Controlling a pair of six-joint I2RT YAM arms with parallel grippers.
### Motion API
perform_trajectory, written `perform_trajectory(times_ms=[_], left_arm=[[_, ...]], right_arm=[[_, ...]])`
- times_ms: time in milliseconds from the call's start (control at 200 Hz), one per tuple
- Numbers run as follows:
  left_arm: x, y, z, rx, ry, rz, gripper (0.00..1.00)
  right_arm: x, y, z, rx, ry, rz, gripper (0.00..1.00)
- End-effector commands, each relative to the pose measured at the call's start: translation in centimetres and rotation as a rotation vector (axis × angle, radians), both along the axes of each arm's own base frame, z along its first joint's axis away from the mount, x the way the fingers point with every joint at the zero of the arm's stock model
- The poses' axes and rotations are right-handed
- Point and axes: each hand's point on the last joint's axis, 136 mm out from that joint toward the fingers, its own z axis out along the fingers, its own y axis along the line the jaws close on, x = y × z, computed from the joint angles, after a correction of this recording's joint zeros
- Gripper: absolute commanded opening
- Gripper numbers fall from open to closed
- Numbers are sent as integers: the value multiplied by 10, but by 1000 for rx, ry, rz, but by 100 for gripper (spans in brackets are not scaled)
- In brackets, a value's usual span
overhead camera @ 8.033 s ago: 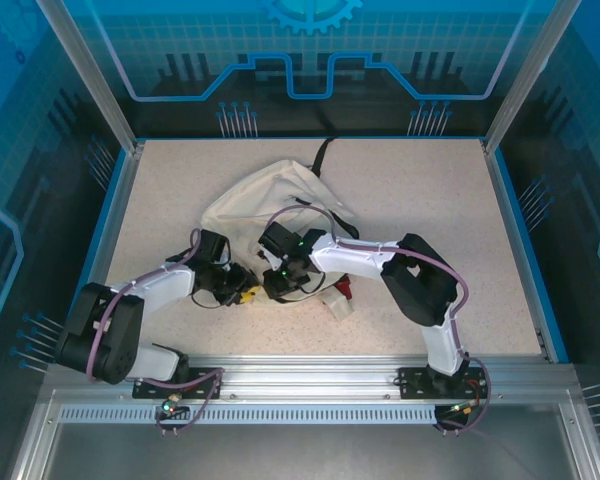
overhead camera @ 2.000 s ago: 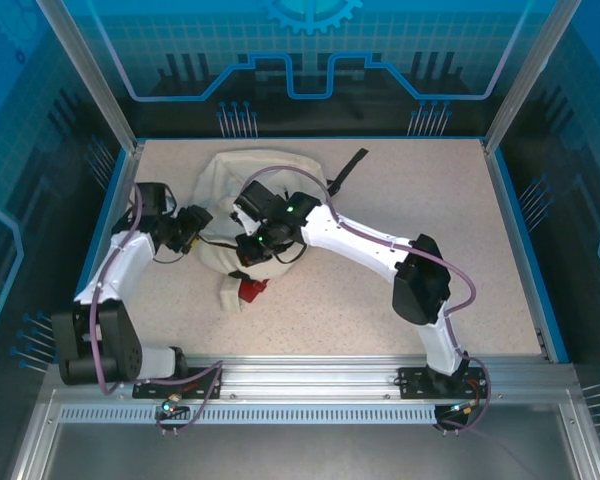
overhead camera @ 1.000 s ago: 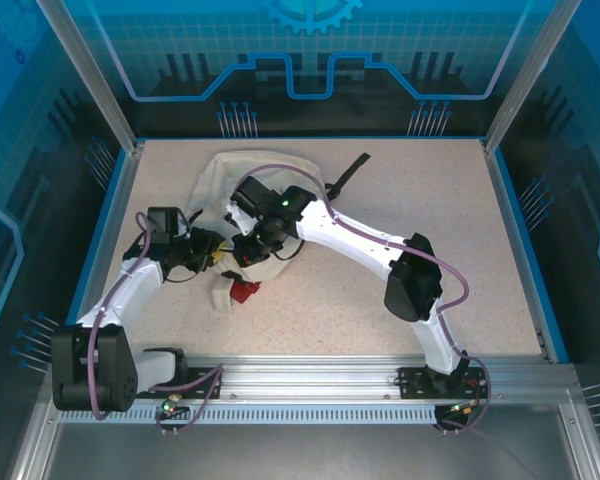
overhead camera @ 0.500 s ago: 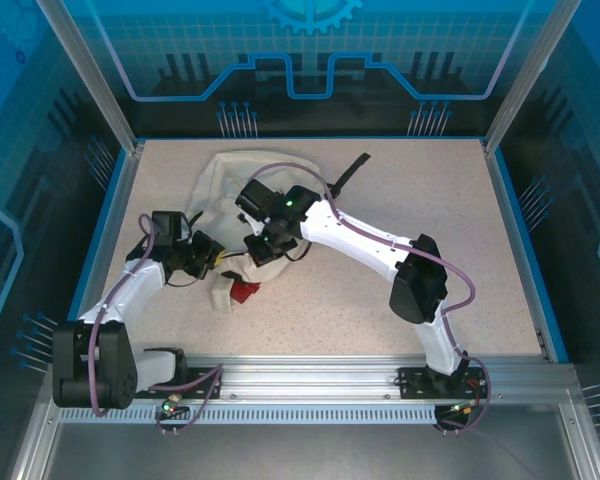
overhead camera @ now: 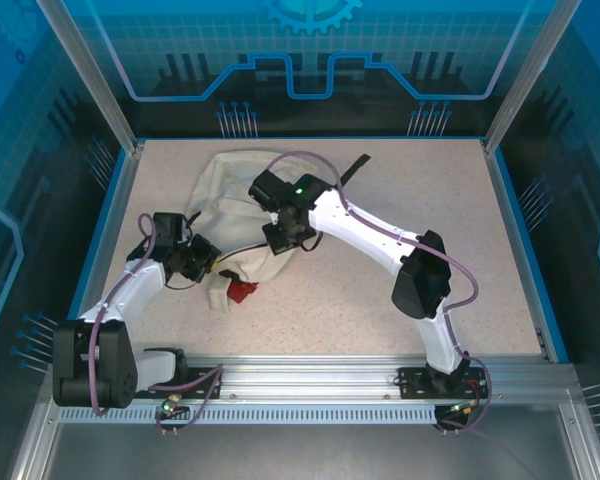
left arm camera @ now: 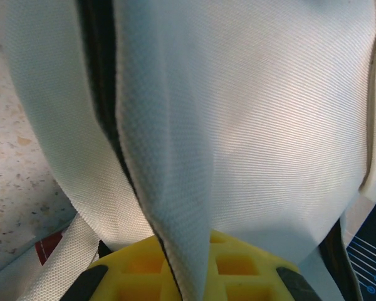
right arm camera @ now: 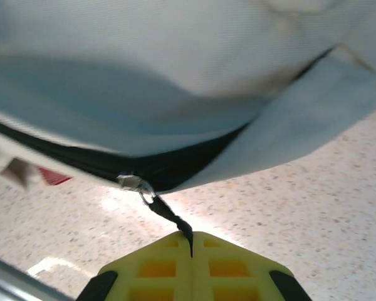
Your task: Pack the student bag
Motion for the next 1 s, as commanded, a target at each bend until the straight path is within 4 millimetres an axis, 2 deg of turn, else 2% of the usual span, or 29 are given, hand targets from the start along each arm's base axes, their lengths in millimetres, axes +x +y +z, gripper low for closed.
perform_trajectory(times_ms=[0,85,205,360,450,630,720,790,850,905,995], left_arm=[[-18,25,-23,107,91,50,0],[-17,25,-22,104,86,46,0],[-14,26,-19,106,75,43,0],[-6,31,-9,122,49,35,0],[1,37,-1,143,37,24,0],[19,65,22,203,0,47,0],[25,73,33,222,-17,51,13],[24,71,41,212,-22,44,35],[20,64,47,179,-33,37,48],[14,59,52,152,-34,38,56],[1,48,58,96,-37,38,62]], right_arm=[[14,-50,-4,-116,0,-109,0],[21,-57,-10,-108,14,-129,0],[24,-50,-19,-58,54,-114,0],[17,-24,-24,39,101,-28,0],[2,0,-21,123,138,60,0],[-39,64,-11,326,234,221,0],[-46,90,-9,369,232,259,0],[-45,109,-7,403,224,277,0],[-41,123,-5,437,219,283,0],[-37,133,-4,466,221,282,0],[-32,146,2,510,215,289,0]])
